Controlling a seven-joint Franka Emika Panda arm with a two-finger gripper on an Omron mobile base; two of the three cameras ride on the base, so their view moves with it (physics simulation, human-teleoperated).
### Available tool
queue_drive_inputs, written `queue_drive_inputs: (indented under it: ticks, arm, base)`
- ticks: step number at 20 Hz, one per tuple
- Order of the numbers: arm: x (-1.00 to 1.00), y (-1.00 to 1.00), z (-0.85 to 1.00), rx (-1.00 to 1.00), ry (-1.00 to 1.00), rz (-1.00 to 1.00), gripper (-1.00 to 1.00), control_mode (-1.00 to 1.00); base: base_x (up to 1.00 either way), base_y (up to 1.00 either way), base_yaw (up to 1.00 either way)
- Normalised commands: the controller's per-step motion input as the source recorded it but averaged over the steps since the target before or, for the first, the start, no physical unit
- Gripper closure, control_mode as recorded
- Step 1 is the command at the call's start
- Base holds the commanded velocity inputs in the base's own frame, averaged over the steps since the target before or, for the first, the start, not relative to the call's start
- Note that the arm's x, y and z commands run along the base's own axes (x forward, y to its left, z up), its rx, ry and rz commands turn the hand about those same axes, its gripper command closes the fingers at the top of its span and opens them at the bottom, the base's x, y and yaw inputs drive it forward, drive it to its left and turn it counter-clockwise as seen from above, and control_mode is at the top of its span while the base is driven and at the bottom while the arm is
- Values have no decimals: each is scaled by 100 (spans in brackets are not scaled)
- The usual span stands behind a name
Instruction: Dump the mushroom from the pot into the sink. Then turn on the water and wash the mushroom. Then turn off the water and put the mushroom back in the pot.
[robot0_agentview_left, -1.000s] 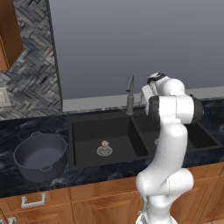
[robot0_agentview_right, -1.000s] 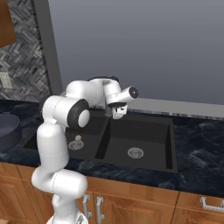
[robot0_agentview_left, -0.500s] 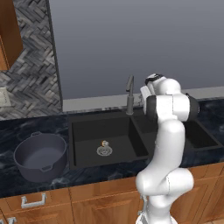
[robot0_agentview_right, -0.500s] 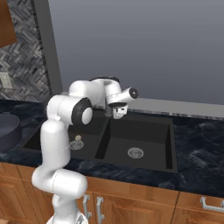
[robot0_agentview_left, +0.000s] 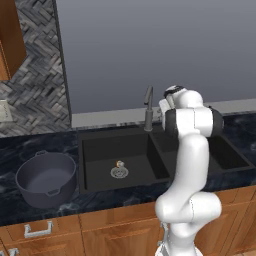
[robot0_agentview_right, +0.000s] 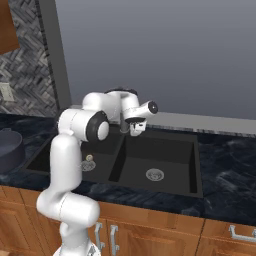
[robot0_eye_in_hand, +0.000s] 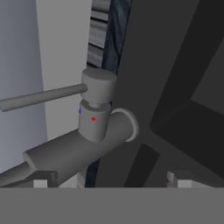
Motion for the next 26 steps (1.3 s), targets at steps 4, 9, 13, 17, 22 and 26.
queue_drive_inputs:
  ticks: [4, 9, 13, 17, 22, 26]
  arm:
    - [21, 0, -10, 0, 0, 0, -100, -100]
    - [19, -8, -5, 0, -1, 0, -100, -100]
    - [14, -16, -4, 0, -2, 0, -100, -100]
    - [10, -8, -4, 0, -3, 0, -100, -100]
    - [9, 0, -4, 0, -1, 0, -100, -100]
    - [16, 0, -5, 0, 0, 0, -100, -100]
  base:
    - [0, 0, 0]
    - [0, 0, 0]
    - [0, 0, 0]
    - [0, 0, 0]
    - [0, 0, 0]
    - [0, 0, 0]
